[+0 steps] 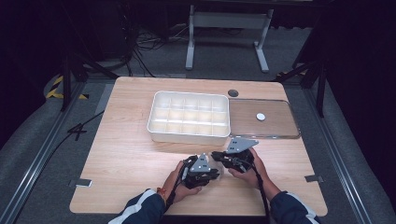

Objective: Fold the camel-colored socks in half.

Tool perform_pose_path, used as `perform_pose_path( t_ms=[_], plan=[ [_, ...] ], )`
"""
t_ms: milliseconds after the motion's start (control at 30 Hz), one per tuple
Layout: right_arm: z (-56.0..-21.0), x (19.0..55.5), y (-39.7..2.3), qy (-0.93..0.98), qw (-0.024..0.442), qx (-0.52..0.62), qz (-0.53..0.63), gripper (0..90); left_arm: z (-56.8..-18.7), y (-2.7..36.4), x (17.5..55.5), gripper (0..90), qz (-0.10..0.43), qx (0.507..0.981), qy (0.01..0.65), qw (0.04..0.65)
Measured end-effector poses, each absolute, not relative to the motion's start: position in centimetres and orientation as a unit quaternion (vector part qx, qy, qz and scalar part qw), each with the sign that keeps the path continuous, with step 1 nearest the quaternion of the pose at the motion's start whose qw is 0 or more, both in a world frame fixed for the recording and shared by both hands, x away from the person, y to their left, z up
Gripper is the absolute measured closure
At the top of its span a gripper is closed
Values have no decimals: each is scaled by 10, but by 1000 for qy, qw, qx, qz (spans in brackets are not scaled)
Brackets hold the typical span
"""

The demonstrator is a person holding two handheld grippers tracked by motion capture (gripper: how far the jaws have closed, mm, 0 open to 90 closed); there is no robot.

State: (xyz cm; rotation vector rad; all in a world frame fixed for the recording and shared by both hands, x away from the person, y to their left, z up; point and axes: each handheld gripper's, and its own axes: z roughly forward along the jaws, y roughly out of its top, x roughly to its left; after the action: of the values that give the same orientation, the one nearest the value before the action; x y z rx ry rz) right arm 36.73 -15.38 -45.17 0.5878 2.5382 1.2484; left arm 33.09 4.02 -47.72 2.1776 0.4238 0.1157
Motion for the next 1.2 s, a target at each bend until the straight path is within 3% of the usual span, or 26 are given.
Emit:
perform_pose_path(
  t_ms=[367, 633, 767, 1200],
  plan=[
    [-465, 386, -159, 880, 157, 260, 365, 864, -477, 40, 332, 825, 46, 880, 167, 442],
    [-441, 373, -176, 876, 121, 237, 403, 795, -478, 40, 332, 825, 49, 880, 162, 443],
    [-447, 366, -166, 892, 105, 213, 385, 794, -476, 39, 332, 830, 51, 885, 158, 434],
    [-466, 378, -164, 887, 125, 247, 369, 787, -476, 36, 330, 834, 61, 887, 157, 431]
  ],
)
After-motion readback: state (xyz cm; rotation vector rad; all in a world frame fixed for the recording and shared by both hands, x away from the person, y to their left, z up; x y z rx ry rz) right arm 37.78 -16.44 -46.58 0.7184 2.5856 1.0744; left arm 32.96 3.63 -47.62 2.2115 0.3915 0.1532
